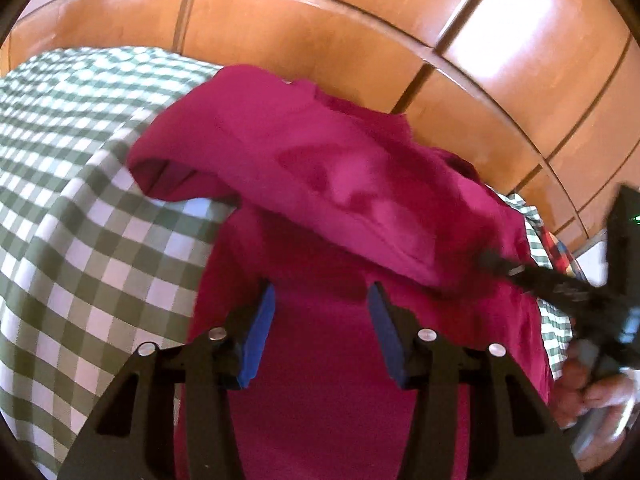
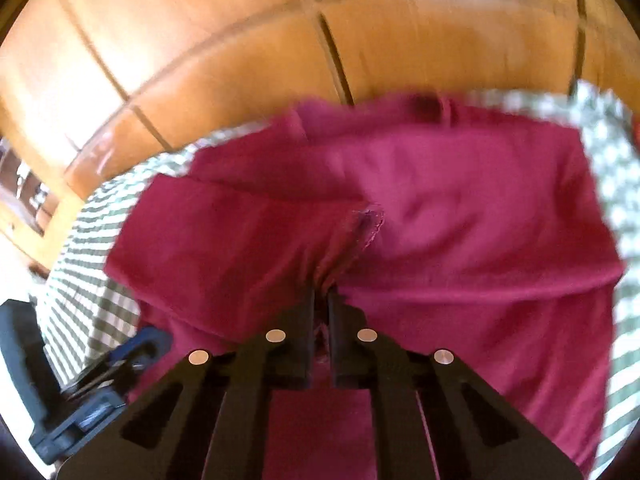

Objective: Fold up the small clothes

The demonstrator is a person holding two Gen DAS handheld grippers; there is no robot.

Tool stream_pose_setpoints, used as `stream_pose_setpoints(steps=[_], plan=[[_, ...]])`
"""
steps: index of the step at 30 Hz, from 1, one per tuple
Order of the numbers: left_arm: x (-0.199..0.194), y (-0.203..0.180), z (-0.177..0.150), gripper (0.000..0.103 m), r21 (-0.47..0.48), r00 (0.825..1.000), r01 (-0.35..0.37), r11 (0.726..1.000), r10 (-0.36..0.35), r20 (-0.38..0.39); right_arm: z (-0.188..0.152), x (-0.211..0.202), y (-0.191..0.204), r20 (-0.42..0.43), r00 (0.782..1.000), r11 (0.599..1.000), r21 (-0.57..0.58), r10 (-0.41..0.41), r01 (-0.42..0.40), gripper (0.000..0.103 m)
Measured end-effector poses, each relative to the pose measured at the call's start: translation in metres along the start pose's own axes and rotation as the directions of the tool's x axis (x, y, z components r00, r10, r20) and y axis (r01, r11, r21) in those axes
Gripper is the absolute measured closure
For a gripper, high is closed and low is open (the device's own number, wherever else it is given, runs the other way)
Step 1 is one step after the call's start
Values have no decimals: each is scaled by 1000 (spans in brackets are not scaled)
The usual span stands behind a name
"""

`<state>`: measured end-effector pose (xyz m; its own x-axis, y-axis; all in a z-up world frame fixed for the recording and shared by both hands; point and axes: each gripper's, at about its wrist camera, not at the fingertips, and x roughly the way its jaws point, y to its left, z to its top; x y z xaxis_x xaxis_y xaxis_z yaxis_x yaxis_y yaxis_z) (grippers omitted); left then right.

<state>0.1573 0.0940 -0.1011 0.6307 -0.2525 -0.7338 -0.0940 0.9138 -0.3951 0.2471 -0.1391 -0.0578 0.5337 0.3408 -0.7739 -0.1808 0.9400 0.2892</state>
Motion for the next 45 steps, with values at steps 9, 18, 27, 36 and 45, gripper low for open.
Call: stream_pose_setpoints(steps=[9, 18, 27, 36, 45], plan=[[8, -1, -4, 58, 25, 1000, -28, 999, 28, 14, 55, -63, -30, 199, 960, 973, -84, -196, 216, 98], [-1, 16, 1, 78, -62, 998, -62, 996, 63, 10, 42, -21, -126, 34, 936, 936, 50, -352, 350, 98], [-44, 11, 21, 70, -66, 991, -77, 995, 84, 109, 23, -10, -132, 14, 930, 929, 57, -367, 365, 98], [-8, -45, 60, 59, 86, 995, -38, 996, 30, 98, 26, -15, -138, -7, 931, 930, 48, -365, 365, 97], [11, -54, 46, 61, 141, 996, -79, 987, 73, 48, 26, -50, -123, 127, 932, 940, 14, -339, 340, 35]])
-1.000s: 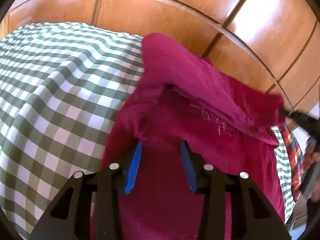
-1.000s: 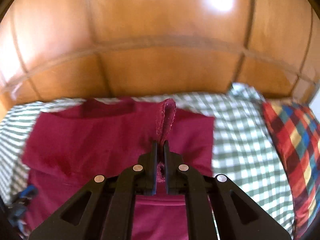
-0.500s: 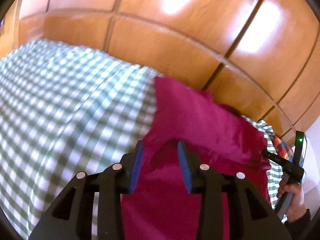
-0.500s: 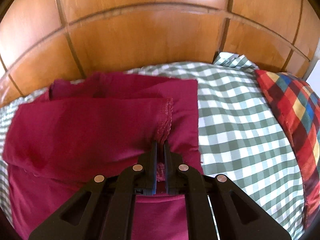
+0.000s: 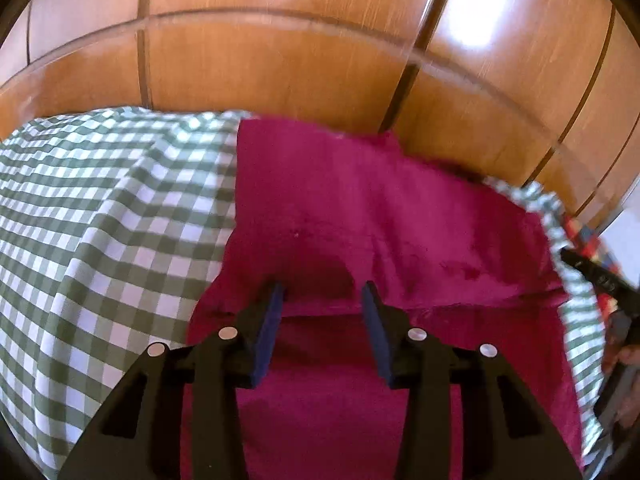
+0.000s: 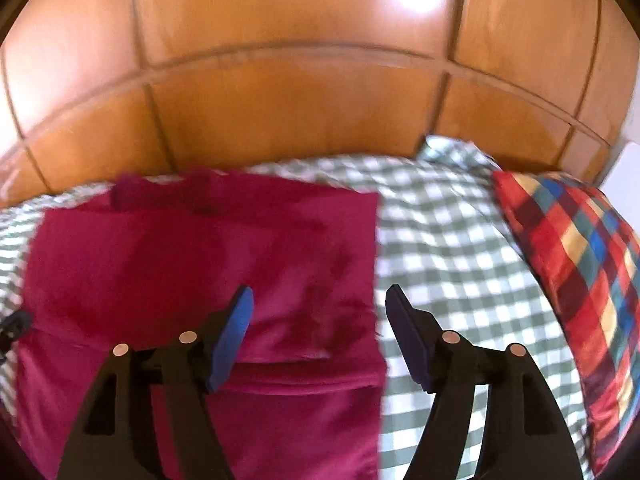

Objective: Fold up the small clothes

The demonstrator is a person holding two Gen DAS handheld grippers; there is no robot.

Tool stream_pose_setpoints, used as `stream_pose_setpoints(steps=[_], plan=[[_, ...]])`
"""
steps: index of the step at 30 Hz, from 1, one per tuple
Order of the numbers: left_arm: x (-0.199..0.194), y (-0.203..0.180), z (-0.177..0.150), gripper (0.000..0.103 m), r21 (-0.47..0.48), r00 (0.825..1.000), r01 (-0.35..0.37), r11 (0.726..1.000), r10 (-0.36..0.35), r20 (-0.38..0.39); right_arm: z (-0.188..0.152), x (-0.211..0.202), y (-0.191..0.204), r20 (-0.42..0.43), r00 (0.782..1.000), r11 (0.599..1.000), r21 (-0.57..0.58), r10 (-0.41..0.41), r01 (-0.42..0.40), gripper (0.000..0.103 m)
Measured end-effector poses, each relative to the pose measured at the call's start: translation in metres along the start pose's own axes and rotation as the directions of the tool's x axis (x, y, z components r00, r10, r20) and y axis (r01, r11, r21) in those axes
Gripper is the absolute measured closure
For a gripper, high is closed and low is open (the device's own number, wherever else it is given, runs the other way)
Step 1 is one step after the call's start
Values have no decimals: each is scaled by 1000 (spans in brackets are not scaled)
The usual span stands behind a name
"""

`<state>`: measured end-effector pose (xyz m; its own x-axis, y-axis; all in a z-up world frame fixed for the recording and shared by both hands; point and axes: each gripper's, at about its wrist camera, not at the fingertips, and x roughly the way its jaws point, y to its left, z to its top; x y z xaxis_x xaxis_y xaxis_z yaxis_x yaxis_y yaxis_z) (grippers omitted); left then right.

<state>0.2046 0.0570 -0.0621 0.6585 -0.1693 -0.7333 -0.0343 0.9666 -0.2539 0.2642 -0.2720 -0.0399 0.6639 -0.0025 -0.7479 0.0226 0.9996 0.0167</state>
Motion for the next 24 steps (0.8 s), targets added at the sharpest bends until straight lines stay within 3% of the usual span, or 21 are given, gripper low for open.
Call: stream_pose_setpoints(steps=[3, 6, 11, 13, 15, 21, 24], plan=[[-10, -9, 14, 59, 16, 998, 6, 1000, -7, 55, 5, -6, 21, 10, 998, 997, -44, 57, -57, 35], [-5, -13, 30, 59, 30, 998, -16, 999, 14, 61, 10, 5, 39, -4, 997, 994, -79, 79, -79, 35], [36, 4, 31, 61, 11, 995, -98, 995, 98, -27, 3, 40, 39, -73, 997, 996, -77, 36, -42, 35], [46, 11, 20, 61, 11, 996, -93, 996, 94, -15, -10, 55, 33, -90, 995, 997, -67, 42, -48, 33], [44, 6, 16, 60, 38, 994, -110, 993, 109, 10, -20, 55, 25, -35, 996, 995, -40, 86, -88, 32], [37, 2, 21, 60, 20, 992, -124, 992, 124, -3, -22, 54, 30, -26, 997, 996, -51, 71, -72, 31], [17, -4, 18, 47, 24, 991, -133, 991, 133, 15, -19, 50, 32, -35, 998, 997, -57, 56, -58, 26]])
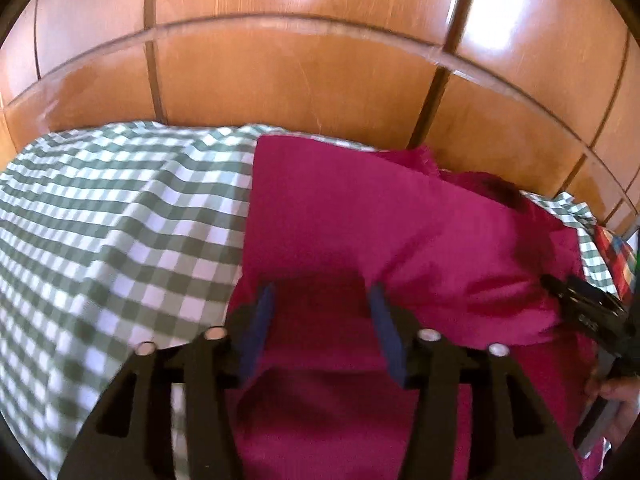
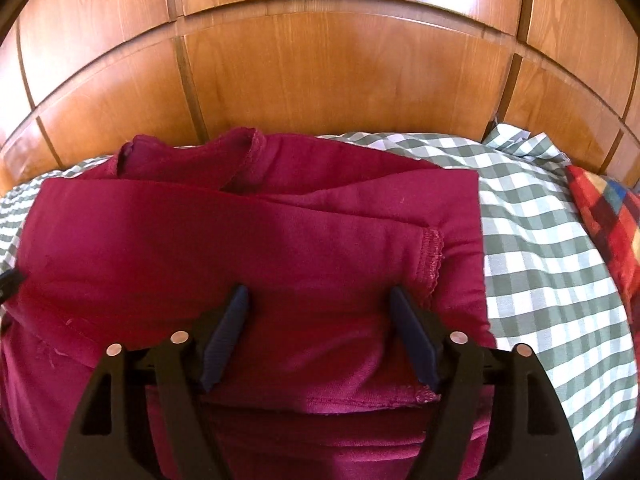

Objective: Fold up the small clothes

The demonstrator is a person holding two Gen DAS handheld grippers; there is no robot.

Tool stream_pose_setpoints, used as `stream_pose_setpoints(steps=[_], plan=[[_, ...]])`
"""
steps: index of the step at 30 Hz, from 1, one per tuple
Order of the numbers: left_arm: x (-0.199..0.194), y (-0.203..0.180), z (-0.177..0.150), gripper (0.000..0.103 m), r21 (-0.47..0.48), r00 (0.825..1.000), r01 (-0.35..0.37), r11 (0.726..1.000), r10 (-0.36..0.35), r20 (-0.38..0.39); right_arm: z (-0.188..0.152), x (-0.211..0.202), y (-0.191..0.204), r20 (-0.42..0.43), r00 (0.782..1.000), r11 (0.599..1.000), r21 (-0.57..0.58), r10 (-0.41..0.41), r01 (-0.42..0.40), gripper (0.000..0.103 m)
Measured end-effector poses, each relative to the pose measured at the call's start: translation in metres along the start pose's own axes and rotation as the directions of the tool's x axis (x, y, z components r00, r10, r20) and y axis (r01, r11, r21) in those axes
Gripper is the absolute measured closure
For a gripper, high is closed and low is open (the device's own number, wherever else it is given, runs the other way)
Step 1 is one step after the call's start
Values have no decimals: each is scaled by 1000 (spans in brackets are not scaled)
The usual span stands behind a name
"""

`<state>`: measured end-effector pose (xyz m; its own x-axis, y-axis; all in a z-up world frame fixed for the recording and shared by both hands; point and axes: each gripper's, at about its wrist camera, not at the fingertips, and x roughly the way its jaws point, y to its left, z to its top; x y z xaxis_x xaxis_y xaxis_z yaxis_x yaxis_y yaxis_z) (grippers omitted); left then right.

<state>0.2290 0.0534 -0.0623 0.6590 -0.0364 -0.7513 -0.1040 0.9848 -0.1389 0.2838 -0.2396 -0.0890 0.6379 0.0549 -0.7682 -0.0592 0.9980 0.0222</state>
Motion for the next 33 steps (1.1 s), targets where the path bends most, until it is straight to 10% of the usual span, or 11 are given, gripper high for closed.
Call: stream_pose_setpoints(steps=[17, 33], plan=[[-113, 21, -69, 32, 9, 995, 3, 1000, -4, 99, -76, -81, -10, -93, 995, 998, 60, 40, -35, 11], [-134, 51, -139, 31, 33, 998, -52, 998, 51, 20, -150, -134, -36, -133, 991, 993, 112, 34, -19, 11]])
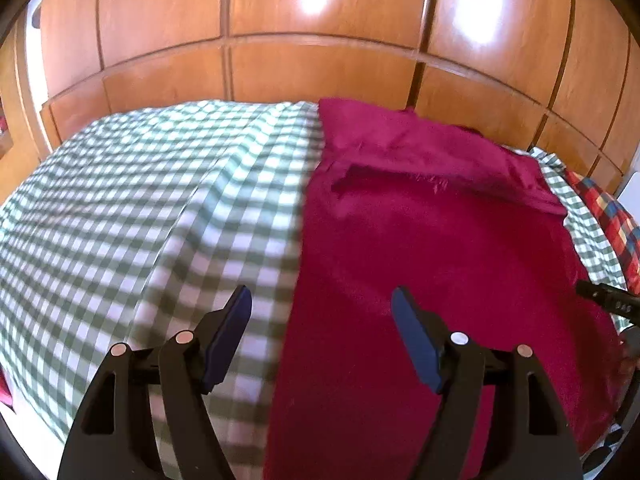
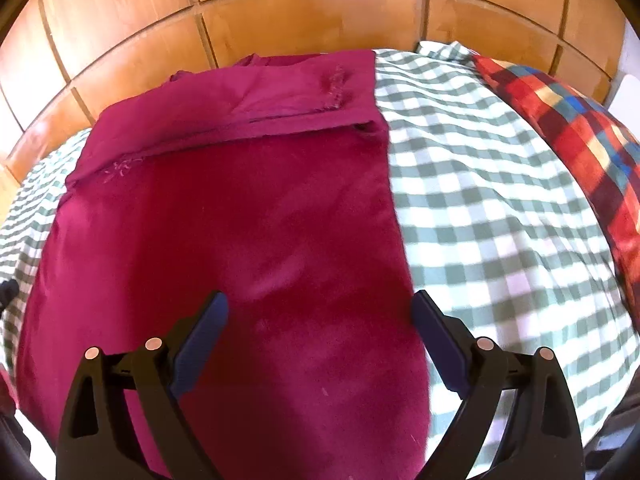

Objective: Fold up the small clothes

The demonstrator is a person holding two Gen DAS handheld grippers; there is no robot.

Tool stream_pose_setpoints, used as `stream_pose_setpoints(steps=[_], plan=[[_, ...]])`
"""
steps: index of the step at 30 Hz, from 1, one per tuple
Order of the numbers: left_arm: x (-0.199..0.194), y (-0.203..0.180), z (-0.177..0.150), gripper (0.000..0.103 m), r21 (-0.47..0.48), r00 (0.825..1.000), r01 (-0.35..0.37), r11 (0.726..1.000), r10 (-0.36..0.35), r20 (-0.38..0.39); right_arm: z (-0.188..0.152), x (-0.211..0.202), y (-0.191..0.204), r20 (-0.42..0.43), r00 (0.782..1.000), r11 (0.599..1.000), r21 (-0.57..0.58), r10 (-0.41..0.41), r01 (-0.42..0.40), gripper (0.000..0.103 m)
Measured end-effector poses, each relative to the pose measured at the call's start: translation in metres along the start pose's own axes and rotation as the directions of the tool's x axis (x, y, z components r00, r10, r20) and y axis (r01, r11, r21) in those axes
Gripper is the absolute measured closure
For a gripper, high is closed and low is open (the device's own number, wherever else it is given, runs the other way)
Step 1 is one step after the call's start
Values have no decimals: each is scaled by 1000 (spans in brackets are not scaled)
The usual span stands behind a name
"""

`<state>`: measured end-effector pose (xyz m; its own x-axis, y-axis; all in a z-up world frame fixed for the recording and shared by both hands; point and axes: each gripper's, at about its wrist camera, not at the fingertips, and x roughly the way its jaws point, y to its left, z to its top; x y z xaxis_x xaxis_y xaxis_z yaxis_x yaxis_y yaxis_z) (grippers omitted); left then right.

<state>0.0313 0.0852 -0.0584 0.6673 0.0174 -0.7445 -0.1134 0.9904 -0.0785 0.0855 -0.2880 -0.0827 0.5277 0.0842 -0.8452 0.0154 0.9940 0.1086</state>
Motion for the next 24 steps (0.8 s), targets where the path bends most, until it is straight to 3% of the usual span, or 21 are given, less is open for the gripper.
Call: stream_pose_setpoints(steps=[9, 13, 15, 18, 20, 22, 24], plan=[[-12, 31, -42, 34, -68, 995, 49, 997, -54, -85, -47, -20, -37, -22, 998, 992, 110, 61, -58, 11], [-23, 38, -61, 54, -104, 986, 113, 988, -124, -111, -69, -34, -32, -46, 994, 993, 69, 95, -92, 11], [-30, 38, -69, 63, -110, 981, 141, 984, -154, -116, -80, -41, -26, -62, 993, 995, 26, 101, -99, 17], [-35, 35, -81, 71, -112, 973, 173, 979, -187, -136, -94, -53, -17, -80, 991, 994, -28, 106, -109, 37], [-37, 30, -86, 78, -101, 969, 186, 977, -200, -143, -101, -58, -11, -92, 988, 991, -45, 124, -128, 60], [-36, 27, -86, 88, -88, 967, 195, 977, -206, -147, -106, -62, -4, -99, 986, 987, -74, 133, -140, 75], [-37, 28, -82, 96, -92, 964, 212, 973, -224, -146, -105, -65, 0, -97, 985, 986, -79, 142, -150, 84]])
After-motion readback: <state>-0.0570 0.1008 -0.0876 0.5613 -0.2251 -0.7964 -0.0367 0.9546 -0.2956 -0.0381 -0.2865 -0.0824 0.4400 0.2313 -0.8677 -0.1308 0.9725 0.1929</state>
